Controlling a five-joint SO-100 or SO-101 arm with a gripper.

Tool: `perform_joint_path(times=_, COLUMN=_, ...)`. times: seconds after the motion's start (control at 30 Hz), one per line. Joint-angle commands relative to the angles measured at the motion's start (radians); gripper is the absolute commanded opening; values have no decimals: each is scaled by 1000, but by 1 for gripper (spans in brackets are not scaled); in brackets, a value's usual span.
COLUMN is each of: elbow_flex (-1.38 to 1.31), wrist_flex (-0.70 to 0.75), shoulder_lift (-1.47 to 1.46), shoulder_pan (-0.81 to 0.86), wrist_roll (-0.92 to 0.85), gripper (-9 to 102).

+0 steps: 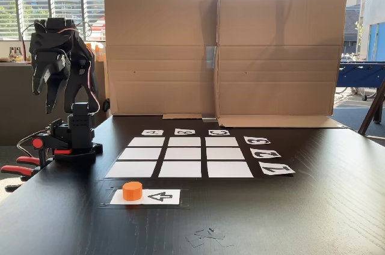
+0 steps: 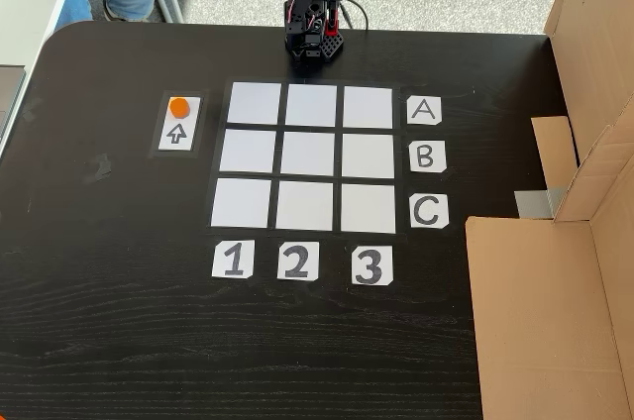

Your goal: Pick up the round, orange token and place it in the grid on square A3.

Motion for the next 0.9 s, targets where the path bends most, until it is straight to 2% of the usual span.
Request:
perform_joint_path(times=0.0, elbow_flex=-71, wrist_flex=17, shoulder_lift=-69, shoulder_pan=-44, wrist_roll=-14, gripper=33)
perform_joint_path(times=0.23, elbow_flex=-81, wrist_flex=23, shoulder_lift=-236, shoulder_pan=-124, wrist_roll=-11, gripper=38)
perform_joint_path(times=0.87, elbow_flex=-308, wrist_flex=37, shoulder_lift=-474, shoulder_pan=-296, wrist_roll=14, gripper=38)
